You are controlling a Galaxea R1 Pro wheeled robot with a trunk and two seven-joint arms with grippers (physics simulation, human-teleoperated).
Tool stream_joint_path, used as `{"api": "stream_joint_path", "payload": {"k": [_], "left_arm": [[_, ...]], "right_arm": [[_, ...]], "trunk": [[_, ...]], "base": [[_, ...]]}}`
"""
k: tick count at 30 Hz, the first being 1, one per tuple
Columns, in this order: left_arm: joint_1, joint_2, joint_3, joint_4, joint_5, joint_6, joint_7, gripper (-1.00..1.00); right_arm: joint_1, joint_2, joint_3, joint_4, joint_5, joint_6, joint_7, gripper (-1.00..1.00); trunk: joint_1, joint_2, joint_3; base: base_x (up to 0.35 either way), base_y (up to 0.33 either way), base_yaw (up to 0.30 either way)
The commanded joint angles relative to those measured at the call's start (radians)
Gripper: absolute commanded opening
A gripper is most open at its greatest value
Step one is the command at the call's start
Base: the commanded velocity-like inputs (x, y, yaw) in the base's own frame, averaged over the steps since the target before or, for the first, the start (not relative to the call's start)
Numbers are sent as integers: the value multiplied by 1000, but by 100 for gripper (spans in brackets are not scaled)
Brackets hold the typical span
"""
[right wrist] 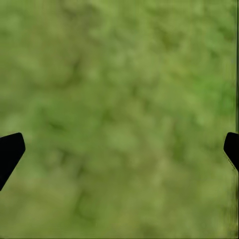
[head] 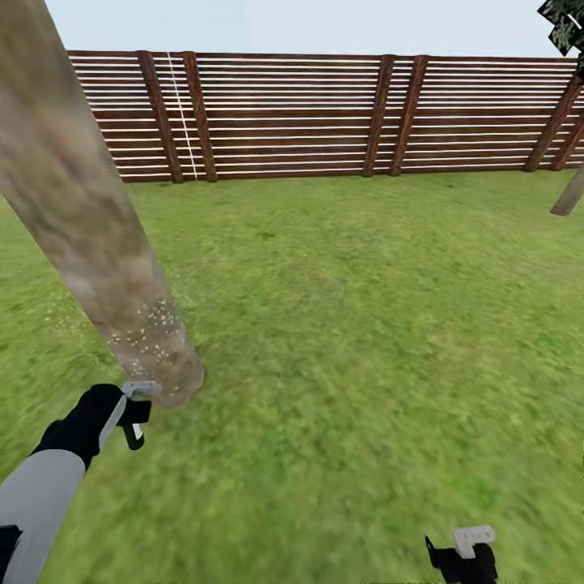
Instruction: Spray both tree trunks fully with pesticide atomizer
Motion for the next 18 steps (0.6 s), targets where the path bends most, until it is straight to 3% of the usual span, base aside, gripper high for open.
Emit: {"api": "stream_joint_path", "payload": {"k": [1, 12, 14, 16, 18], "left_arm": [[0, -1, 0, 0, -1, 0, 0, -100], [0, -7, -2, 1, 0, 0, 0, -100], [0, -34, -3, 2, -1, -2, 0, -100], [6, -86, -2, 10, -1, -12, -3, -100], [27, -103, -6, 0, -3, -16, -7, -100]], "right_arm": [[0, 0, 0, 0, 0, 0, 0, 100], [0, 0, 1, 1, 0, 0, 0, 100], [0, 0, 1, 1, 0, 0, 0, 100], [0, -1, 1, 1, 0, 0, 0, 100], [0, 0, 1, 4, 0, 0, 1, 100]], "trunk": [[0, 0, 0], [0, 0, 0], [0, 0, 0], [0, 0, 0], [0, 0, 0]], "base": [[-186, -221, 45], [-260, -174, 5], [-276, -146, 0], [-256, -117, 0], [-227, -67, 0]]}}
